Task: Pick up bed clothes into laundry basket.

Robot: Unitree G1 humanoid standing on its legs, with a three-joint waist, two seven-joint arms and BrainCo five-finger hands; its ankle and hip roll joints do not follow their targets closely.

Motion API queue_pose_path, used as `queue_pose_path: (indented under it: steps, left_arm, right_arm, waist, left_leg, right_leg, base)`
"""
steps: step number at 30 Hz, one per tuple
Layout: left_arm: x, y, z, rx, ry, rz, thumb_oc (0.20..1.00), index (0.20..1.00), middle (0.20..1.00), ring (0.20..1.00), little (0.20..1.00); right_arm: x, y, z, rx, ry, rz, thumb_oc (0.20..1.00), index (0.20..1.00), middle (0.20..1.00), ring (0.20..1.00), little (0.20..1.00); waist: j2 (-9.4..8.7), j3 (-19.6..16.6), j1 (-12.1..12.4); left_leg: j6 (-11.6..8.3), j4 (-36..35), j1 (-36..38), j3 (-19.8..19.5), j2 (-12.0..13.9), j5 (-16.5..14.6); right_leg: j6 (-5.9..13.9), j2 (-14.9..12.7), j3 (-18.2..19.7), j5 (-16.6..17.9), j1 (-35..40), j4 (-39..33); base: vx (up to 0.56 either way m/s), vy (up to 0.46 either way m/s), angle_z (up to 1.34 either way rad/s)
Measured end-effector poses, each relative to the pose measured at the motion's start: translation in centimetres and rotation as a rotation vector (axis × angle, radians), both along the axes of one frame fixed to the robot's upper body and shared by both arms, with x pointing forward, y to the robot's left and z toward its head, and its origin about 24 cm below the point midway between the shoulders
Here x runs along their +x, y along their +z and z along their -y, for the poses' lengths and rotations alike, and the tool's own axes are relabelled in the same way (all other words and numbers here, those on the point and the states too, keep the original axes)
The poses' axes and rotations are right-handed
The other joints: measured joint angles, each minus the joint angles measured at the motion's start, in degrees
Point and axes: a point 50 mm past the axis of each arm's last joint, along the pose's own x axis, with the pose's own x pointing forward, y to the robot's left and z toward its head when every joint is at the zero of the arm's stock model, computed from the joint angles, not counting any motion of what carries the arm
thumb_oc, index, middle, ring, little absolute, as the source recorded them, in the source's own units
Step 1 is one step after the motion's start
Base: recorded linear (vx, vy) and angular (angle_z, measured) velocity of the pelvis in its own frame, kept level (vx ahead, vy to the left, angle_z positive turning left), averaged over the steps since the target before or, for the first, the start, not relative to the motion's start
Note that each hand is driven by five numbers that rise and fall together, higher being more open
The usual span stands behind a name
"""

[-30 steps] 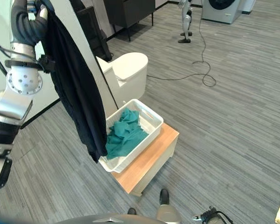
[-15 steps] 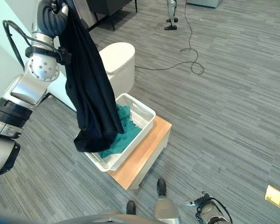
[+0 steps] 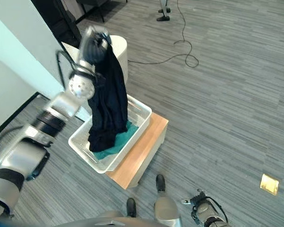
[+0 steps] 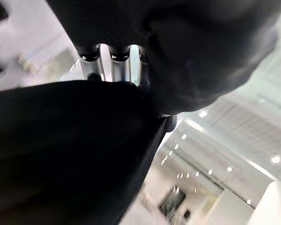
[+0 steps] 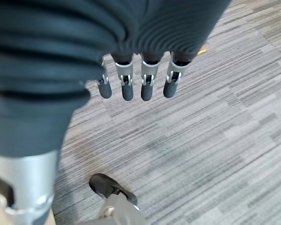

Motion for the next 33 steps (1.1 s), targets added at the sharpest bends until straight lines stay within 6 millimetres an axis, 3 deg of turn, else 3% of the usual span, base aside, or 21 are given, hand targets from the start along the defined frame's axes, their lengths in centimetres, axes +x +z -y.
queue_pose_path:
  steps: [2, 3, 6, 11, 12, 14, 17, 20, 24, 25, 26, 30, 33]
  left_arm:
    - [-0.3, -2.1, 0.6, -0.02, -0.013, -0.063, 0.2, 0.2, 0.2, 0.2, 0.2]
    - [-0.3, -4.6, 1.1, -0.02, -0.012, -0.155, 0.2, 0.2, 0.2, 0.2, 0.2]
    - [-0.1, -7.1, 0.8, 0.088, 0.033, -0.216, 0.2, 0.2, 0.2, 0.2, 0.2]
    - [0.0, -9.3, -0.2, 0.208, 0.099, -0.268, 0.2, 0.2, 0.2, 0.2, 0.2]
    - [0.3, -10.0, -0.4, 0.296, 0.129, -0.267, 0.2, 0.2, 0.2, 0.2, 0.2]
    - [0.4, -12.1, -1.6, 0.37, 0.188, -0.342, 0.2, 0.2, 0.2, 0.2, 0.2]
    - [0.3, -13.8, -2.7, 0.414, 0.242, -0.408, 0.2, 0.2, 0.2, 0.2, 0.2]
    - [-0.1, -16.1, -5.0, 0.485, 0.349, -0.52, 0.2, 0.2, 0.2, 0.2, 0.2]
    - [-0.2, -16.5, -6.2, 0.507, 0.391, -0.545, 0.2, 0.2, 0.2, 0.2, 0.2]
    - [-0.2, -16.5, -6.7, 0.521, 0.403, -0.546, 0.385, 0.385, 0.385, 0.385, 0.385]
    - [-0.3, -16.6, -6.9, 0.521, 0.409, -0.55, 1.0, 1.0, 1.0, 1.0, 1.0]
    - [-0.7, -17.4, -6.6, 0.499, 0.402, -0.574, 1.0, 1.0, 1.0, 1.0, 1.0]
    - [-0.8, -16.9, -5.6, 0.389, 0.35, -0.554, 1.0, 1.0, 1.0, 1.0, 1.0]
  right_arm:
    - [0.1, 0.0, -0.2, 0.003, 0.0, 0.001, 1.0, 1.0, 1.0, 1.0, 1.0]
    - [0.3, 0.0, -0.4, 0.01, 0.004, 0.01, 1.0, 1.0, 1.0, 1.0, 1.0]
    - [1.2, 0.3, -0.6, 0.012, -0.001, 0.046, 1.0, 1.0, 1.0, 1.0, 1.0]
    - [1.7, 0.5, -0.7, -0.004, 0.003, 0.064, 1.0, 1.0, 1.0, 1.0, 1.0]
    - [2.0, 0.6, -0.7, -0.01, 0.01, 0.072, 1.0, 1.0, 1.0, 1.0, 1.0]
    - [2.4, 0.7, -0.8, -0.01, 0.019, 0.083, 1.0, 1.0, 1.0, 1.0, 1.0]
    - [3.3, 1.0, -1.1, -0.007, 0.046, 0.106, 1.0, 1.0, 1.0, 1.0, 1.0]
    - [4.3, 1.2, -1.9, 0.005, 0.079, 0.139, 1.0, 1.0, 1.0, 1.0, 1.0]
    - [3.8, 0.9, -2.1, 0.013, 0.077, 0.128, 1.0, 1.0, 1.0, 1.0, 1.0]
    - [3.9, 0.9, -2.1, 0.013, 0.078, 0.128, 1.0, 1.0, 1.0, 1.0, 1.0]
    - [3.9, 0.9, -2.1, 0.011, 0.077, 0.126, 1.0, 1.0, 1.0, 1.0, 1.0]
    - [3.7, 0.8, -1.9, 0.008, 0.074, 0.112, 1.0, 1.0, 1.0, 1.0, 1.0]
    - [3.9, 0.9, -2.0, 0.011, 0.075, 0.117, 1.0, 1.0, 1.0, 1.0, 1.0]
  waist:
    - [-0.23, 0.2, -0.6]
    - [-0.82, 0.5, -0.8]
    - [-1.66, 1.2, -1.1]
    - [-2.22, 1.9, -1.0]
    - [-2.25, 1.9, -0.7]
    - [-2.3, 1.9, -1.0]
    - [-2.81, 2.2, -0.8]
    - [-3.66, 2.6, -1.2]
    - [-3.73, 2.6, -0.7]
    - [-3.83, 2.5, -0.6]
    - [-3.87, 2.5, -0.6]
    - [-4.01, 2.3, -0.5]
    - [-4.33, 2.0, 0.4]
  left_leg:
    - [0.0, 0.1, 0.0, 0.1, 0.1, 0.0]
    - [0.0, 0.3, -0.1, 0.6, 0.0, 0.0]
    - [0.21, 0.1, -0.8, 1.7, 0.0, 0.0]
    - [0.38, -0.1, -0.9, 2.0, 0.3, 0.1]
    - [0.37, 0.1, -1.8, 2.0, 0.4, 0.1]
    - [0.37, 0.2, -1.8, 2.2, 0.4, 0.1]
    - [0.37, 0.3, -1.8, 2.9, 0.4, 0.1]
    - [0.38, 0.0, -1.7, 3.0, 0.3, 0.1]
    - [0.44, 0.0, -1.6, 3.0, 0.4, 0.2]
    - [0.45, 0.0, -1.6, 3.0, 0.5, 0.2]
    - [0.45, 0.0, -1.4, 2.9, 0.6, 0.2]
    - [0.45, 0.3, -0.3, 3.0, 0.7, 0.2]
    - [0.53, 0.4, 0.2, 2.9, 0.7, 0.1]
  right_leg:
    - [-0.17, 0.1, 0.1, 0.1, 0.0, 0.1]
    - [-0.45, 0.2, 0.7, 0.4, -0.1, 0.2]
    - [-0.02, 0.4, 1.5, 0.6, -1.3, 0.0]
    - [-0.08, 0.7, 1.4, 0.3, -1.7, 0.0]
    - [0.23, 0.8, 1.3, 0.6, -2.4, 0.0]
    - [0.19, 0.8, 1.5, 0.7, -2.4, 0.0]
    - [-0.27, 0.9, 1.5, 1.0, -2.4, 0.2]
    - [-0.3, 1.0, 1.8, 1.5, -2.5, 0.2]
    - [0.59, 0.9, 1.4, 0.8, -2.4, 0.2]
    - [0.68, 0.9, 1.2, 0.7, -2.3, 0.2]
    - [0.6, 0.9, 1.1, 0.6, -2.1, 0.2]
    - [-0.04, 1.0, 1.0, 0.7, -0.8, 0.2]
    - [-0.32, 1.0, 0.9, 0.9, 0.0, 0.2]
  base:
    - [-0.03, 0.005, -0.07]
    - [-0.05, 0.013, -0.17]
    - [-0.03, 0.008, -0.16]
    - [-0.04, 0.015, -0.02]
    - [-0.03, 0.021, 0.0]
    - [-0.01, -0.004, -0.02]
    - [-0.02, 0.008, -0.04]
    - [0.0, 0.0, 0.0]
    - [0.0, 0.003, 0.01]
    - [0.02, 0.012, 0.04]
    - [0.02, 0.008, 0.03]
    - [0.02, 0.009, 0.04]
    - [0.01, 0.009, 0.03]
